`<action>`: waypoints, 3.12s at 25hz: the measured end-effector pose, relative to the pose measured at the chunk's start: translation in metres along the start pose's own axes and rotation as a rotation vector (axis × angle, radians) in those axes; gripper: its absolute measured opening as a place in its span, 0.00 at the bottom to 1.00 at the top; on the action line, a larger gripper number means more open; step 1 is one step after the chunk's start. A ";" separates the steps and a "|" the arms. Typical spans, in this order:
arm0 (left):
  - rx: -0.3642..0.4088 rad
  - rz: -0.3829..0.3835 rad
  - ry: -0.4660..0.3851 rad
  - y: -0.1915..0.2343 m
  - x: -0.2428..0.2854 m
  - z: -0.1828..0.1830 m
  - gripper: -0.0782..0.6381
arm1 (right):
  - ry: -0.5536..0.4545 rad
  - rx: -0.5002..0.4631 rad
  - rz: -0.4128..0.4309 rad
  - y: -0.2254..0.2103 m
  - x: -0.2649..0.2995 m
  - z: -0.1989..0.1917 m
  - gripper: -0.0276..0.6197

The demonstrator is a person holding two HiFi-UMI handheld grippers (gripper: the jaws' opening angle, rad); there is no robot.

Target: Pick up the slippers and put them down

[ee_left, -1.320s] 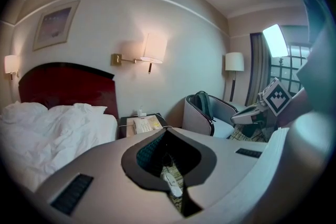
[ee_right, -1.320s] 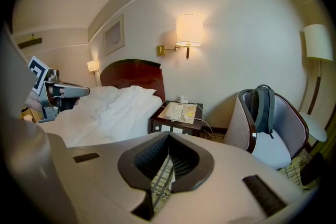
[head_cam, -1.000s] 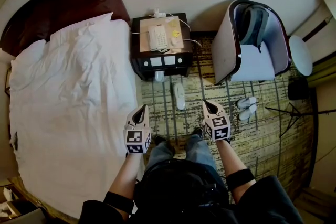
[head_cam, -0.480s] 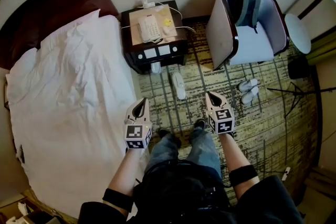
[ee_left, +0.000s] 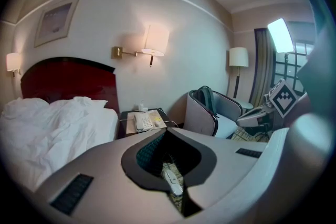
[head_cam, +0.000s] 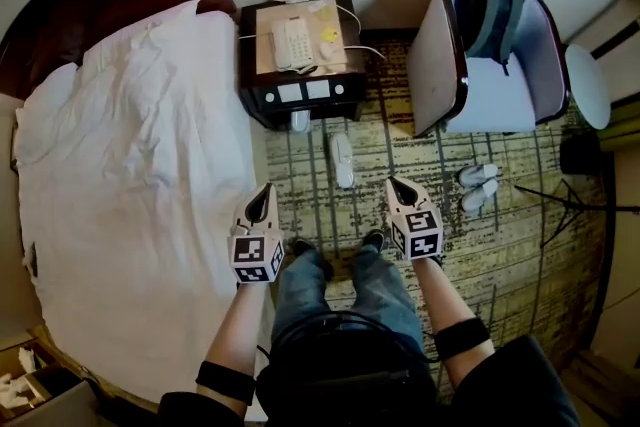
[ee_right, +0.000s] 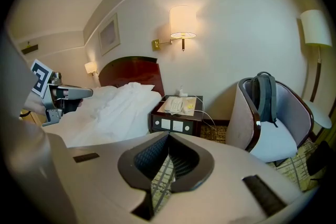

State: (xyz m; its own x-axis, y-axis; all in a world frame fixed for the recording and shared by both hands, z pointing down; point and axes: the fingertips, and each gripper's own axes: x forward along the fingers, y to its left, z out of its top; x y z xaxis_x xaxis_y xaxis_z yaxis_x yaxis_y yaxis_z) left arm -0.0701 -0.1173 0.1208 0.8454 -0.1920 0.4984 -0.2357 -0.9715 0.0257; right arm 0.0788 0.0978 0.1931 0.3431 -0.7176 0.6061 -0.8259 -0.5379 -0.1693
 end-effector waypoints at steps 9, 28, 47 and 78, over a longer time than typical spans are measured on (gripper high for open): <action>-0.024 -0.020 0.037 0.001 0.070 -0.050 0.11 | -0.016 0.022 -0.005 -0.010 0.059 -0.020 0.05; -0.090 -0.009 0.108 0.058 0.330 -0.288 0.59 | -0.058 0.021 -0.022 -0.034 0.305 -0.183 0.05; -0.019 0.026 0.171 0.130 0.569 -0.480 0.84 | -0.119 0.002 -0.047 -0.087 0.515 -0.316 0.05; 0.058 0.115 0.313 0.179 0.681 -0.553 0.71 | -0.194 -0.043 -0.070 -0.116 0.549 -0.320 0.05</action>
State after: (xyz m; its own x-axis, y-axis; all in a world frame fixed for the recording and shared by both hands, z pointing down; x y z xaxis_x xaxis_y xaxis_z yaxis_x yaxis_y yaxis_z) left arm 0.1985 -0.3448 0.9440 0.6242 -0.2576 0.7376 -0.2859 -0.9539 -0.0912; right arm 0.2196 -0.0918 0.7941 0.4765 -0.7535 0.4530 -0.8140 -0.5728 -0.0967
